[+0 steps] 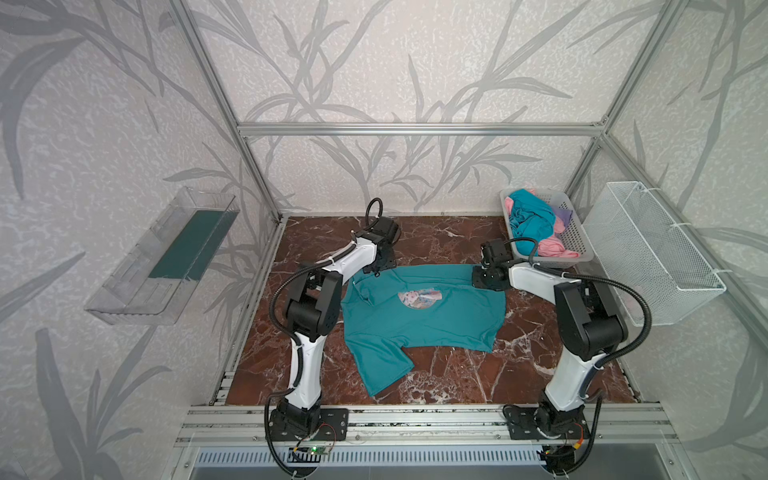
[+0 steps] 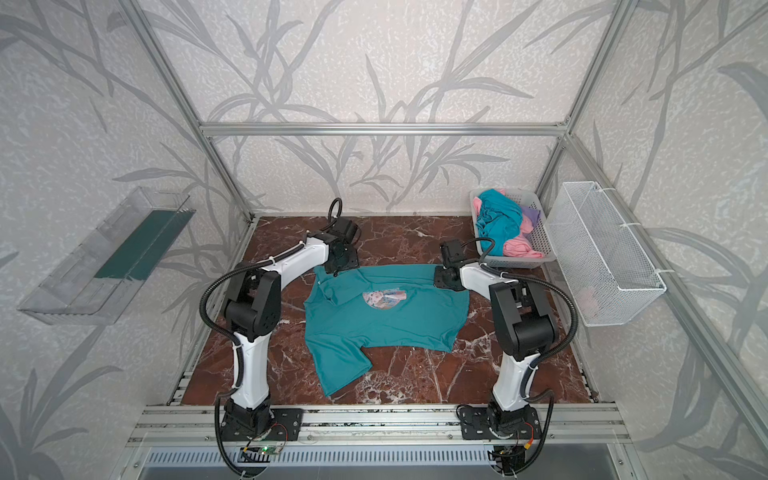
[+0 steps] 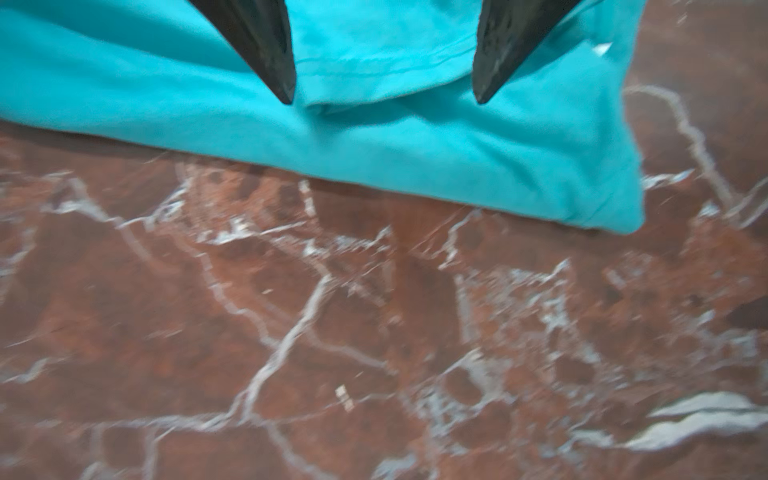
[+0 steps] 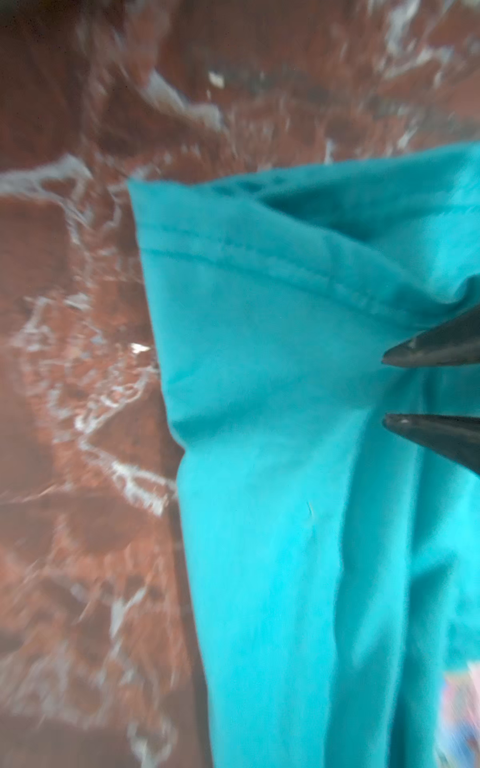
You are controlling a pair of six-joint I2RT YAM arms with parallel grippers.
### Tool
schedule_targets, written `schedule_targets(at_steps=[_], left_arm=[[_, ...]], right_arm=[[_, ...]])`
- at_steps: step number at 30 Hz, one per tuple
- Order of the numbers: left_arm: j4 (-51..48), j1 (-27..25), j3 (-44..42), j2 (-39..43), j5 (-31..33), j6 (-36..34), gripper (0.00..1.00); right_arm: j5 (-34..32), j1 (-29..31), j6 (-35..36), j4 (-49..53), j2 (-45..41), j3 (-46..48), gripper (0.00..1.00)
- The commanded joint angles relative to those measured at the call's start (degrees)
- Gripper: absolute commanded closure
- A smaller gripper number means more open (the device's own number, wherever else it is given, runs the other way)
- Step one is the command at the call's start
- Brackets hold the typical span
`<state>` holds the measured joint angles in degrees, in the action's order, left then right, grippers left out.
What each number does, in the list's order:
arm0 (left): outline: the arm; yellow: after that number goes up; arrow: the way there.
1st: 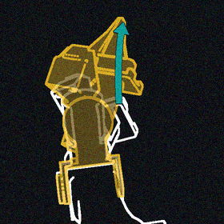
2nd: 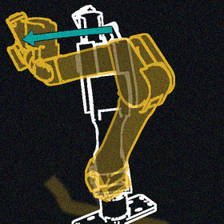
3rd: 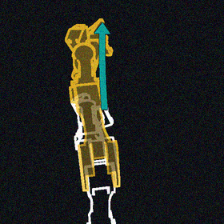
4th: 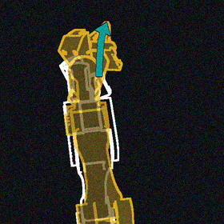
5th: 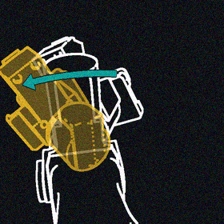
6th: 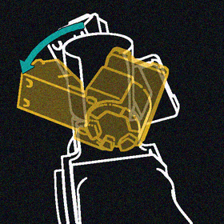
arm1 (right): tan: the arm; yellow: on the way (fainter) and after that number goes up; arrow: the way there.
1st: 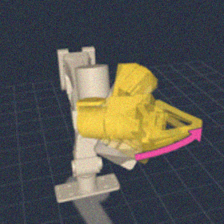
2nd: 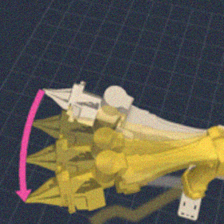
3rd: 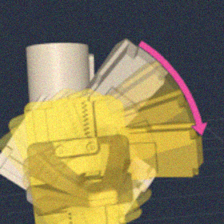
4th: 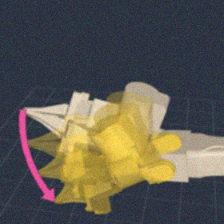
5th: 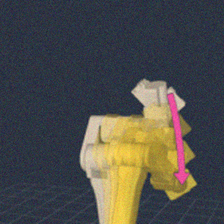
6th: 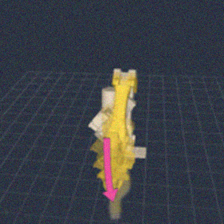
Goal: Fold and stack the t-shirts
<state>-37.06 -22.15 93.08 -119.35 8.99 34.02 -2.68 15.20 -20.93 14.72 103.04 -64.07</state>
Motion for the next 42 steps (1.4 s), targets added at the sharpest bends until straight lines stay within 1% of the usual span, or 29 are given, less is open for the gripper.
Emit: schedule_targets(at_steps=[1,3,4,6,9,12,19,23,26,29,31,34,35,36,38,42], left_arm=[[-2.38,1.75,-2.86,4.92,3.15,-0.32,0.3],[-1.83,2.82,-3.84,5.24,1.84,-0.21,0.3],[-1.75,3.43,-4.0,4.97,0.82,-0.07,0.3],[-1.0,4.44,-4.43,4.66,-0.92,0.34,0.31],[-0.03,5.85,-4.5,3.67,-3.12,0.52,0.32],[-0.3,7.47,-4.13,2.22,-3.9,0.81,0.32],[2.4,10.73,-6.39,0.41,-6.68,2.1,0.33],[3.56,11.45,-7.1,-0.52,-7.5,2.02,0.34],[3.81,11.93,-7.59,-1.35,-7.84,2.17,0.36],[4.09,12.52,-8.68,-1.71,-7.87,2.52,0.39],[4.32,12.95,-9.35,-1.71,-7.83,2.71,0.41],[4.71,13.61,-10.5,-1.46,-7.74,3.13,0.42],[4.82,13.85,-10.88,-1.29,-7.68,3.31,0.42],[4.99,14.13,-11.18,-1.25,-7.85,3.43,0.43],[5.07,14.4,-11.62,-1.22,-7.84,3.51,0.43],[5.46,14.79,-12.48,-1.26,-7.85,3.67,0.45]], right_arm=[[-0.53,2.47,2.0,-0.36,-8.69,-0.68,0.75],[-1.89,6.43,2.9,-0.78,-9.7,-1.29,0.75],[-1.1,8.29,2.72,-1.8,-9.54,-1.49,0.75],[2.57,10.95,1.34,-3.79,-7.88,-2.74,0.74],[7.64,14.07,0.36,-3.82,-1.36,-8.81,0.74],[10.63,16.78,0.82,-1.61,5.84,-17.23,0.71],[16.19,20.31,1.74,2.32,21.68,-34.91,0.66],[17.43,22.52,4.03,5.95,30.15,-44.48,0.65],[18.47,23.46,4.05,7.64,34.72,-49.55,0.65],[18.97,23.9,3.45,8.36,37.64,-52.54,0.66],[19.2,24.0,3.19,8.7,38.75,-53.67,0.73],[20.1,24.13,3.16,8.35,39.01,-53.86,0.92],[20.25,24.26,3.49,8.25,38.54,-53.35,0.97],[20.17,24.45,4.03,7.92,37.62,-52.42,1.0],[19.43,24.69,5.03,6.47,34.72,-48.97,1.0],[18.37,24.79,5.76,0.23,25.63,-37.18,1.0]])
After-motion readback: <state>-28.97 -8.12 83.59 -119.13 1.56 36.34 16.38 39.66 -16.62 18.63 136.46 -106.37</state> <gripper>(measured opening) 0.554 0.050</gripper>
